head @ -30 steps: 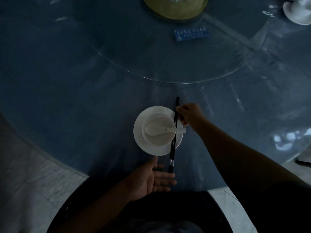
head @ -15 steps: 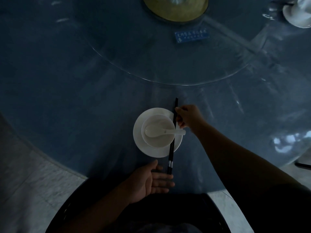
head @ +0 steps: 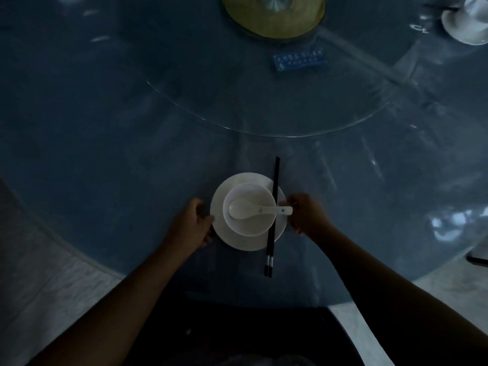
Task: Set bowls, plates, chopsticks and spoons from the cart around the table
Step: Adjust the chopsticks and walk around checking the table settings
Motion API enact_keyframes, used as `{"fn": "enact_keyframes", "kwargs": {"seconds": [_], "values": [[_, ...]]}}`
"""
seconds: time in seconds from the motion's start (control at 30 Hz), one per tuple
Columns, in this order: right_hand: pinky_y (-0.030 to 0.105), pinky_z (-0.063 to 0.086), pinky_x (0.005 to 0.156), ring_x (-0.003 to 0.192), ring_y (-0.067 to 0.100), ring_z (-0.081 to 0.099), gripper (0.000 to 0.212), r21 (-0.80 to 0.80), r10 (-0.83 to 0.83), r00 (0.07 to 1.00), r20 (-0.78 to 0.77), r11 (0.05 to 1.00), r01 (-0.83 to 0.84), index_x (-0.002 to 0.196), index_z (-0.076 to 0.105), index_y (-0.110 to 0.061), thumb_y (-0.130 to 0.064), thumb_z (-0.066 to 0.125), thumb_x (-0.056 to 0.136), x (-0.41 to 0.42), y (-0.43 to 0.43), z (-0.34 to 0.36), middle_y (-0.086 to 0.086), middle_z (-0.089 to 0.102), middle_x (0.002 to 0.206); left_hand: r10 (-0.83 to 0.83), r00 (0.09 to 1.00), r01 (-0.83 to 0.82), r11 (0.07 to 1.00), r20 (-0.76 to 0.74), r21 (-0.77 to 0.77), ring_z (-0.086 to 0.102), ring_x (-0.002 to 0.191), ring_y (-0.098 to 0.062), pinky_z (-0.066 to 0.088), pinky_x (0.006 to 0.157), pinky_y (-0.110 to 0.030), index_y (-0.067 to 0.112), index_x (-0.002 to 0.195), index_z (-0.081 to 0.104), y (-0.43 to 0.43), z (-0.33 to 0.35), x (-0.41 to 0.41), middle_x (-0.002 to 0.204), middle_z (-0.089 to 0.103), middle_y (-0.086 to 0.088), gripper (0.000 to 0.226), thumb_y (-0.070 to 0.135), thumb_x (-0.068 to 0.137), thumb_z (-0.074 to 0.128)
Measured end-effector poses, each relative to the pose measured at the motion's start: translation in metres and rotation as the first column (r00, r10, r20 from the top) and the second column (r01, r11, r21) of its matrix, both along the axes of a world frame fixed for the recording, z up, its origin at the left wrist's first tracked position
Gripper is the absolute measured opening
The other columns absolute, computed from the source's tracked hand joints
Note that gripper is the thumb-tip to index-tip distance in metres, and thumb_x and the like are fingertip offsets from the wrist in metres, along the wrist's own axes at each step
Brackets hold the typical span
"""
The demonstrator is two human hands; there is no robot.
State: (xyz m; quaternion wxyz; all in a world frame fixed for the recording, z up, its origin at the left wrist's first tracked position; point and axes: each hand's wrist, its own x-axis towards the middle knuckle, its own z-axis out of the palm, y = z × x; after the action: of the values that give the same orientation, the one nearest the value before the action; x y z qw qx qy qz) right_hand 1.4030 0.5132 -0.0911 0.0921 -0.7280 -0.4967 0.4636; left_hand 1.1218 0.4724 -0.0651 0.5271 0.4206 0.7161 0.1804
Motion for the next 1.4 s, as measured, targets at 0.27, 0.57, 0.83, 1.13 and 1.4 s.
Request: {"fn": "enact_keyframes", "kwargs": {"seconds": [0.27, 0.57, 0.83, 1.13, 1.4], "values": [[0.032, 0.048, 0.047, 0.041, 0.019, 0.054, 0.033, 0.106, 0.080, 0.994, 0.079, 0.990, -0.088, 0.066, 0.058, -0.004, -0.022, 0.061, 0.093, -0.004, -0.007, 0.000, -0.003, 0.050, 0.042, -0.102, 0.994, 0.099, 0.993, 0.041, 0.058, 0.070, 0.061, -0.023, 0.061, 0.055, -0.038, 0.025, 0.131, 0.049, 0.009, -0.010, 0.000, 0.090, 0.069, -0.012, 0.041, 0.009, 0.095, 0.062], [0.020, 0.040, 0.032, 0.030, 0.013, 0.056, 0.025, -0.006, -0.006, 1.000, -0.016, 1.000, 0.005, 0.071, 0.063, -0.004, -0.015, 0.059, 0.093, -0.004, -0.013, 0.010, -0.001, 0.055, 0.039, -0.104, 0.995, 0.103, 0.989, 0.004, 0.103, 0.070, 0.068, -0.029, 0.061, 0.054, -0.038, 0.022, 0.131, 0.052, 0.008, -0.003, 0.006, 0.095, 0.068, -0.009, 0.037, 0.006, 0.097, 0.057], [0.027, 0.048, 0.038, 0.034, 0.018, 0.057, 0.030, 0.093, -0.087, 0.996, 0.022, 0.992, 0.084, 0.064, 0.053, -0.006, -0.009, 0.052, 0.095, 0.006, -0.002, 0.048, 0.008, 0.058, 0.049, -0.211, 0.962, 0.225, 0.972, -0.175, 0.063, 0.066, 0.065, -0.023, 0.055, 0.052, -0.034, 0.009, 0.098, 0.063, 0.005, 0.020, -0.011, 0.083, 0.070, -0.013, 0.012, 0.019, 0.097, 0.057], [0.035, 0.052, 0.065, 0.074, 0.032, 0.069, 0.020, 0.338, 0.379, 0.873, 0.308, 0.814, -0.473, 0.072, 0.056, -0.018, -0.028, 0.057, 0.089, -0.091, 0.017, 0.123, 0.004, 0.066, 0.070, -0.046, 0.882, 0.182, 0.951, -0.468, 0.250, 0.066, 0.087, -0.027, 0.047, 0.075, -0.033, 0.002, 0.091, 0.068, -0.048, 0.084, -0.111, 0.092, 0.070, -0.016, 0.017, 0.018, 0.092, 0.064], [0.037, 0.047, 0.073, 0.090, 0.031, 0.067, 0.021, 0.338, 0.736, 0.597, 0.317, 0.501, -0.797, 0.091, 0.062, -0.007, -0.027, 0.059, 0.091, -0.311, -0.005, 0.136, 0.017, 0.070, 0.094, 0.123, 0.751, 0.023, 0.977, -0.648, 0.212, 0.063, 0.110, -0.024, 0.050, 0.092, -0.031, 0.018, 0.119, 0.063, -0.124, 0.125, -0.244, 0.122, 0.065, -0.005, 0.028, 0.031, 0.095, 0.055]]}}
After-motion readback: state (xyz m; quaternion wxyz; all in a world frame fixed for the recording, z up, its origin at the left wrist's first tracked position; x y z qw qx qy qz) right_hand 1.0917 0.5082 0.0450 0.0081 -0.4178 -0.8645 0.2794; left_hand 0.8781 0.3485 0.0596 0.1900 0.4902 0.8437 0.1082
